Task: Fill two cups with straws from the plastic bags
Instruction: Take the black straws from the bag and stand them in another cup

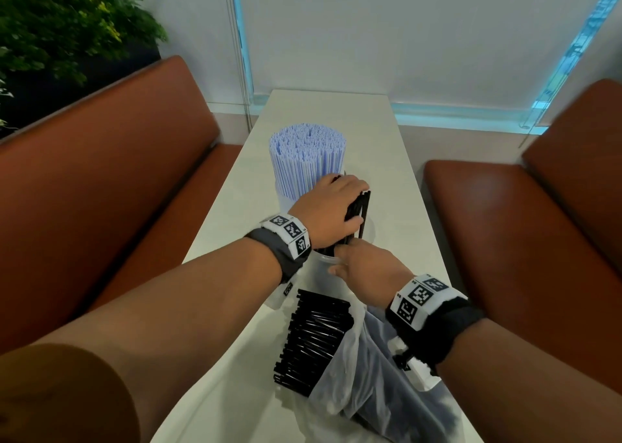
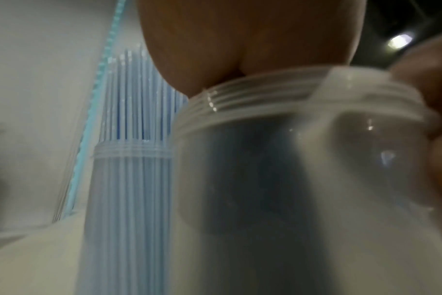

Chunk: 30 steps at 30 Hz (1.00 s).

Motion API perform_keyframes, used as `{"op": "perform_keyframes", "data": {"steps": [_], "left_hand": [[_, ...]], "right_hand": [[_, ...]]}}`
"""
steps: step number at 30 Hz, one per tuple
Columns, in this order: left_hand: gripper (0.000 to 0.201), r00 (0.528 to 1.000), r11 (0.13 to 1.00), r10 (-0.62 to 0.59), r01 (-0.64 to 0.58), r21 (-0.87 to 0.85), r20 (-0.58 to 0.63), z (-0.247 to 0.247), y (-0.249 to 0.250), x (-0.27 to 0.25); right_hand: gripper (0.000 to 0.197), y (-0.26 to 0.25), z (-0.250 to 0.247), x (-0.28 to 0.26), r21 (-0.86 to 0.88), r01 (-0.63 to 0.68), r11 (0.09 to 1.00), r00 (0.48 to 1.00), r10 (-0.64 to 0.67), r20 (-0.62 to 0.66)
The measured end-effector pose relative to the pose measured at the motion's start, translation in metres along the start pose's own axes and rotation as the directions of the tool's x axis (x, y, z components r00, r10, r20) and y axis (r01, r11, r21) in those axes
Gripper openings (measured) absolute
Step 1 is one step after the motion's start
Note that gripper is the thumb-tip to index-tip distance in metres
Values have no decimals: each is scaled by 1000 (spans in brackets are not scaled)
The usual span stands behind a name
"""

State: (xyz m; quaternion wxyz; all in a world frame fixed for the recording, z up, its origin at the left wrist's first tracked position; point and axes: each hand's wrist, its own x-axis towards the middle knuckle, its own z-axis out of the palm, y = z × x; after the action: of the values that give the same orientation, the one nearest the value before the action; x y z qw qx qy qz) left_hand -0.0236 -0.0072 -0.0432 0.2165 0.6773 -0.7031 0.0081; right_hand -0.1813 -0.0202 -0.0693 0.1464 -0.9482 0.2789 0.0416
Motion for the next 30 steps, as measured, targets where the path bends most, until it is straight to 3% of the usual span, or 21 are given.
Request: {"op": "perform_keyframes", "data": {"steps": [3,6,9,15,18,21,23,25,28,30], "left_hand": [[62,1000,998,-1,2,64,-15,7,4,2],[71,991,992,-63,49,120,116,7,8,8],[74,987,993,-96,86,80,126,0,9,13],[65,979,969,-175,152,-195,-106,-24,7,-18],[52,927,922,-268,167,-350,-263,-32,-4,-50],[39,860,859,-395,220,-462,-324,-31,-13,-92],[31,855,832,-443,280,-479,-269,-24,-13,-118],[21,890,813,-442,346,-469,-110,-12,-9,-139],[16,933,870,-329,359,-338,146,10,7,-156],[26,946,939,-206,263,-220,250,25,21,-160]], "right_hand": [[33,-1,-3,-1,9,1,1000,1000,-1,12],[35,-5,-7,-2,-10,21,1000,999,-21,39],[31,-6,-10,-2,-8,-6,1000,998,7,66],[22,-1,-3,-2,8,-4,1000,1000,4,22],[24,6,5,-10,65,35,997,996,-30,-89],[18,8,9,-25,122,99,988,956,-60,-289],[10,1,11,-37,134,76,988,891,-7,-454],[18,-4,19,-46,147,-86,985,867,146,-476],[49,-7,39,-53,40,-405,913,907,407,-110],[52,-7,50,-54,-24,-446,895,895,446,9]]}}
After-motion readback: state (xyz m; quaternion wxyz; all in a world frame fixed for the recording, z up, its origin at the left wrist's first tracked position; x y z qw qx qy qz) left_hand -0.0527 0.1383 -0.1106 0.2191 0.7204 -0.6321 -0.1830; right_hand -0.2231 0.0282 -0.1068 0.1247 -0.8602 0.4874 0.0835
